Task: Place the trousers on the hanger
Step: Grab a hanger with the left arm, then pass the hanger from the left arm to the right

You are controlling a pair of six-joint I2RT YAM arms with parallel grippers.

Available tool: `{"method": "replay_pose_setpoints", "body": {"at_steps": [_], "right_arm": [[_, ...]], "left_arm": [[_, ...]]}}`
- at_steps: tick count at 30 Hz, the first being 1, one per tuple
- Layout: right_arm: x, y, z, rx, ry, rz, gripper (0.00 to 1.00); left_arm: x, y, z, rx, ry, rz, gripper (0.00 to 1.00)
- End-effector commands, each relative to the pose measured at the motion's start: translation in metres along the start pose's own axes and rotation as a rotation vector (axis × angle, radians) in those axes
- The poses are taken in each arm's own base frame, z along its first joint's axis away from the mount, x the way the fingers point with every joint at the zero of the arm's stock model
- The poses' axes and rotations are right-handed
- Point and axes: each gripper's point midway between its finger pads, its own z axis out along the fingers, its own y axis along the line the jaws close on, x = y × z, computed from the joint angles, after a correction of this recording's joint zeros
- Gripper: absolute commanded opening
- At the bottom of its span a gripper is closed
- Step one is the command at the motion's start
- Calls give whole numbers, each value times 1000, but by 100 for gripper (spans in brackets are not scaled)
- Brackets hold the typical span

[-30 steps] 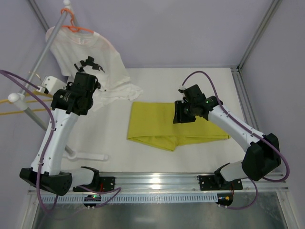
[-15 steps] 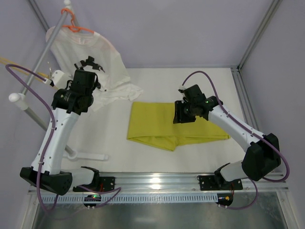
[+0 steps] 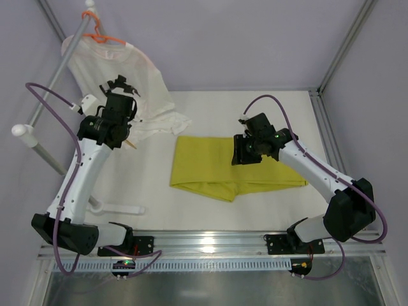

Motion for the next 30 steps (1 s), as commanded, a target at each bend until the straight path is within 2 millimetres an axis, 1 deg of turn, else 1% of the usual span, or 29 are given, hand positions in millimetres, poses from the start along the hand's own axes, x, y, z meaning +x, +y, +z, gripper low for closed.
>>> {"method": "replay_pose_setpoints", "body": {"at_steps": [1,2,4,5,7,8,11,12,13,16,18,19,20,21,22,23,25,26,27,28,29,30], "right_arm": [[-12,6,-2,-15,-42,-13,49],[-12,6,-2,-13,-44,-12,49],[-11,6,-1,-13,-41,-8,49],[-11,7,-1,-18,-40,-7,49],[-12,7,-2,-20,-46,-9,49],[-11,7,-1,-19,-45,-8,49],[-12,8,-2,-25,-46,-5,49],[-12,9,-2,-28,-48,-4,49],[-12,9,-2,-29,-50,-2,49],[-15,14,-5,-47,-63,6,49],[-17,25,-3,-82,-83,15,49],[-18,34,-3,-109,-96,7,50],[-23,56,-3,-168,-132,-28,52],[-20,71,-1,-213,-135,-40,53],[-21,84,0,-243,-150,-59,53],[-19,112,3,-303,-180,-112,54],[-19,136,6,-343,-222,-147,56],[-24,155,7,-386,-268,-172,56],[-15,175,7,-421,-278,-211,56],[-26,190,5,-432,-365,-252,57],[-24,199,11,-426,-389,-286,58],[-15,216,12,-447,-407,-333,59]], "left_arm": [[11,-6,1,40,41,0,0],[19,-4,5,34,61,14,0],[29,-1,7,36,88,29,0],[39,6,13,16,108,46,0],[45,10,13,18,112,51,0],[52,16,18,4,121,62,0],[60,17,17,31,143,56,0],[68,21,20,24,159,66,0],[72,23,20,25,166,68,0],[84,34,24,1,180,87,0],[93,43,28,-12,189,95,0],[97,45,30,-13,189,96,0],[98,47,31,-14,188,92,0],[99,46,31,2,184,82,0],[105,50,34,-8,191,91,0],[106,51,34,-7,193,91,1],[109,51,35,-9,201,94,0],[110,51,36,-12,204,99,0],[110,51,36,-14,206,98,0],[111,49,36,-9,211,99,0],[111,50,36,-9,214,99,0],[111,49,36,-8,215,96,0]]}}
